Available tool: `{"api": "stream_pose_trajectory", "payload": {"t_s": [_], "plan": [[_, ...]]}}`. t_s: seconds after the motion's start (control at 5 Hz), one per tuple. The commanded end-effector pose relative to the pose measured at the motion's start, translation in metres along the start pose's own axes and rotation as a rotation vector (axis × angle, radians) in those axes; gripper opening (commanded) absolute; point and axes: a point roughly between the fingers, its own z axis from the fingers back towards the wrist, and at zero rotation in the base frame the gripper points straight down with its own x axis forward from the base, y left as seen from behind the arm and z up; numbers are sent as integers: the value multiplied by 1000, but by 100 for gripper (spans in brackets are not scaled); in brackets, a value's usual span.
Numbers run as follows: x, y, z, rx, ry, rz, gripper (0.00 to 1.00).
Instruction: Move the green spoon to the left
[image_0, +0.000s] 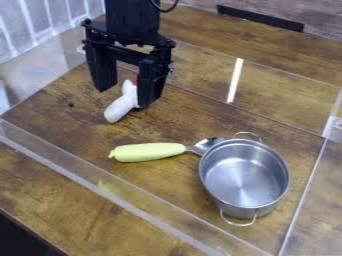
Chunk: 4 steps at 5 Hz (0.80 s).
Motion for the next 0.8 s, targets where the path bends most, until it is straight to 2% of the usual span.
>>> {"api": "stream_pose_trajectory", "payload": {"t_s": [0.0, 0.2, 0.4, 0.6], "plan": [[3, 3, -10, 5, 9, -144, 100], [8, -4, -27, 13, 8, -310, 100], [7, -5, -43, 18, 6, -463, 100], [6, -3, -54, 15, -1, -548, 100]]}}
